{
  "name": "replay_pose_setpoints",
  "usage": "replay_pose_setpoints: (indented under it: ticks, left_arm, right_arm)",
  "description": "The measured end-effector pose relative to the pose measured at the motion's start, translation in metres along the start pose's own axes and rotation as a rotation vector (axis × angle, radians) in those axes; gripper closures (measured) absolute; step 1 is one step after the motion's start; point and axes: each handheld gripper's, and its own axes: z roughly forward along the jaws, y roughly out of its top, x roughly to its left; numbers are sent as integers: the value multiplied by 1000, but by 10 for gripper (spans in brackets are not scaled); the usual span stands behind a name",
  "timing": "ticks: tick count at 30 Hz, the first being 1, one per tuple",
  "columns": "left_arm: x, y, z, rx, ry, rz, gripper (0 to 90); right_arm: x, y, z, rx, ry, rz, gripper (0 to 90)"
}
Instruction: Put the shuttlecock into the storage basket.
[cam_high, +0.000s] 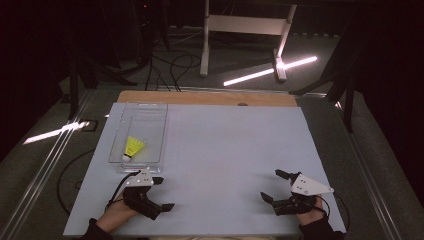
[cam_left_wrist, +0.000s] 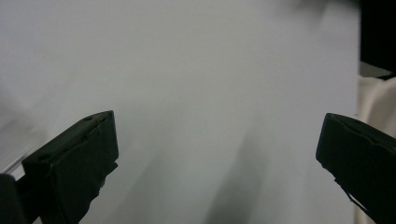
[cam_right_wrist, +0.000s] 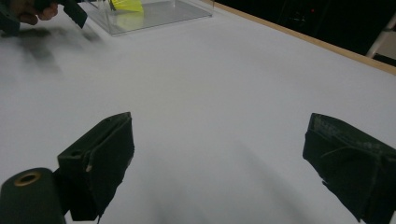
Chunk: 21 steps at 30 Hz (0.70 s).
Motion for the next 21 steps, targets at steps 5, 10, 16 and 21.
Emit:
replay_pose_setpoints:
  ticks: [5, 10, 16, 21]
  left_arm:
    - [-2, -4, -6, -22, 40, -13, 1]
    - [-3, -9, -11, -43, 57, -34, 1]
    - [-3, -11, -11, -44, 64, -53, 1]
    - [-3, -11, -10, -42, 63, -58, 1]
  right_arm:
    - [-1, -1, 0, 5, -1, -5, 89]
    - [-1, -1, 1, 6, -1, -3, 89]
    - [-1, -1, 1, 7, 2, 2, 89]
    - [-1, -2, 1, 9, 6, 6, 89]
